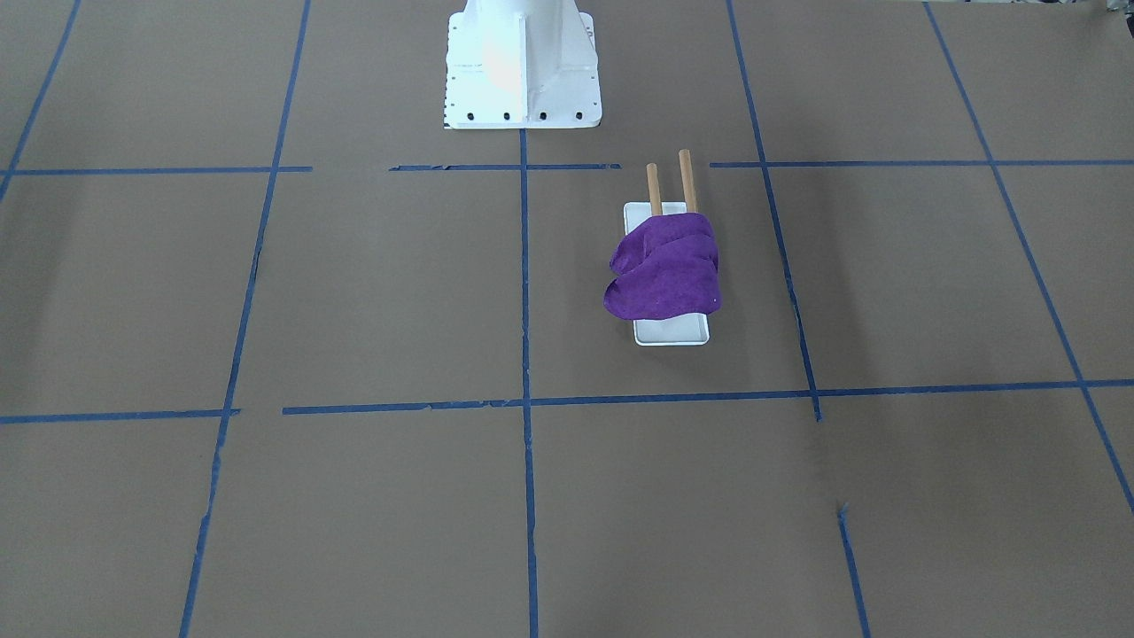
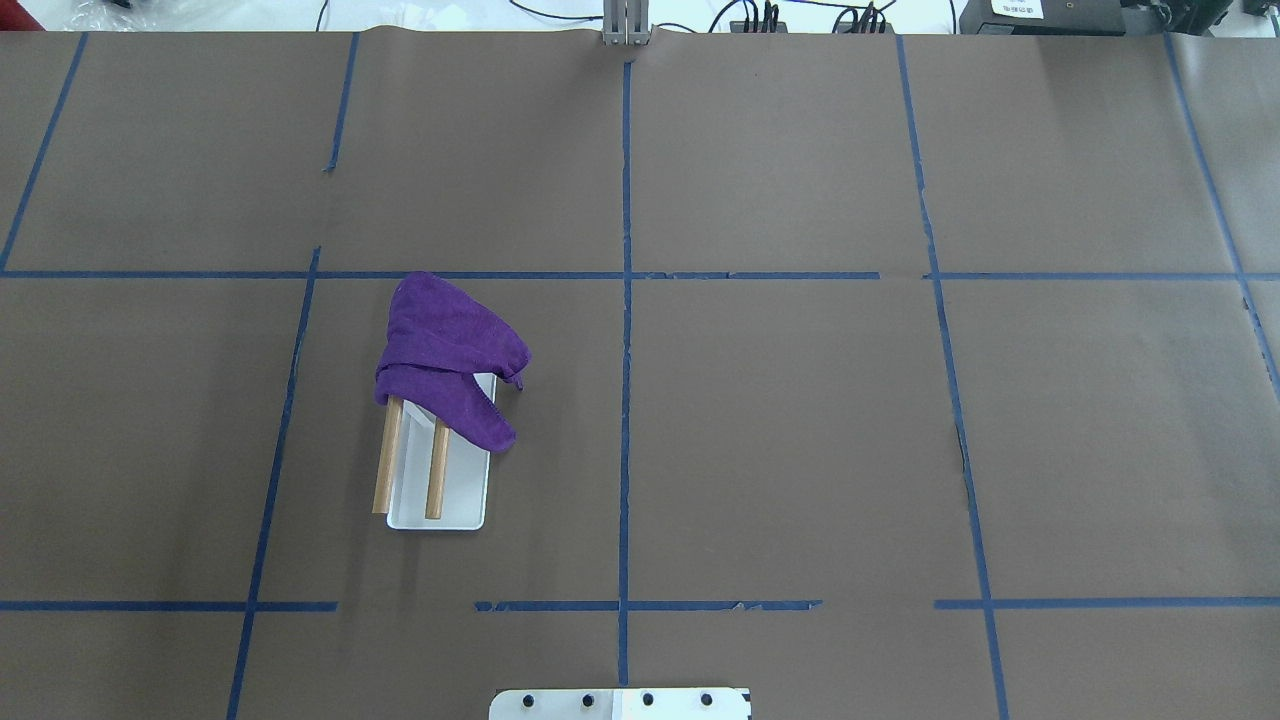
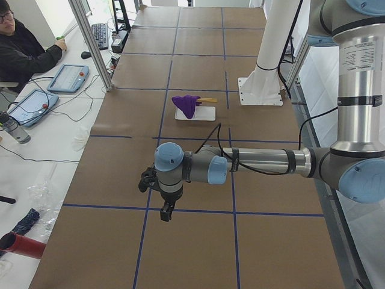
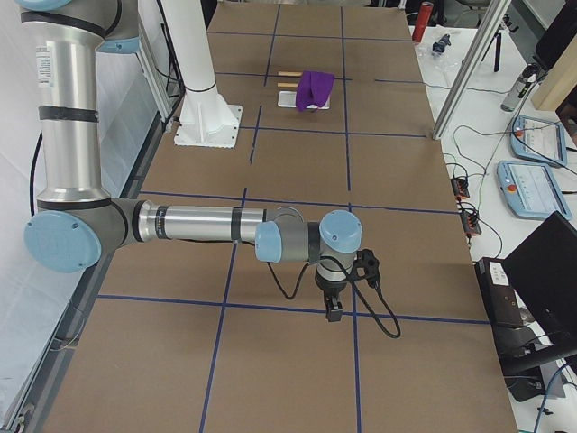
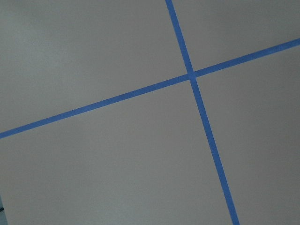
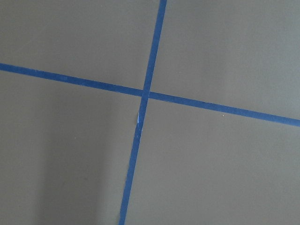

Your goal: Hang towel on rack

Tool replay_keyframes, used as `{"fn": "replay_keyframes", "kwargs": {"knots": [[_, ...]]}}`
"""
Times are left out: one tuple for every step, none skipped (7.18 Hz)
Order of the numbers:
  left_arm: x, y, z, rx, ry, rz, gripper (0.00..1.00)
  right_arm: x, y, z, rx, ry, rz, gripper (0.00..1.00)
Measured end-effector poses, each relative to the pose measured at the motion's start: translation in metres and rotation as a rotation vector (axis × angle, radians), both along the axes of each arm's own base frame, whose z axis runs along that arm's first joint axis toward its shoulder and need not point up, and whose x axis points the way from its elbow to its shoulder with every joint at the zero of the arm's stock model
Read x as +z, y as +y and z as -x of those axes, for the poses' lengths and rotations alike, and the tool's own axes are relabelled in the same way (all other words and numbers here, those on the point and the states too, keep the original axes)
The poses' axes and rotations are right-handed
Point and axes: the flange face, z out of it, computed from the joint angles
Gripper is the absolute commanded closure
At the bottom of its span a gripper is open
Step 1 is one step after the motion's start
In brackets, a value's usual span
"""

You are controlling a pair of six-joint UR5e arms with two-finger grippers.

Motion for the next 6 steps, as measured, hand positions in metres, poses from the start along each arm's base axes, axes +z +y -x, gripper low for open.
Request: {"fn": "replay_keyframes", "kwargs": {"knots": [[-0.004,0.002,-0.002,-0.001,0.038,0.0,0.0,-0.001,0.0,0.0,0.0,0.0,-0.002,0.0],[-0.01,0.002,-0.003,-0.001,0.054,-0.01,0.0,-0.001,-0.001,0.0,0.0,0.0,-0.003,0.0],[-0.016,0.0,-0.004,-0.001,0.059,-0.019,0.0,-0.002,-0.001,0.0,-0.001,0.0,-0.005,0.0],[-0.019,-0.001,-0.004,0.0,0.06,-0.027,0.0,-0.002,-0.001,0.0,-0.001,0.0,-0.006,0.0],[-0.021,-0.002,-0.004,0.001,0.059,-0.033,0.0,-0.002,-0.001,0.0,0.0,-0.001,-0.006,0.0],[-0.023,-0.004,-0.004,0.001,0.059,-0.039,0.0,-0.003,-0.001,0.0,0.0,-0.002,-0.007,0.0]]}}
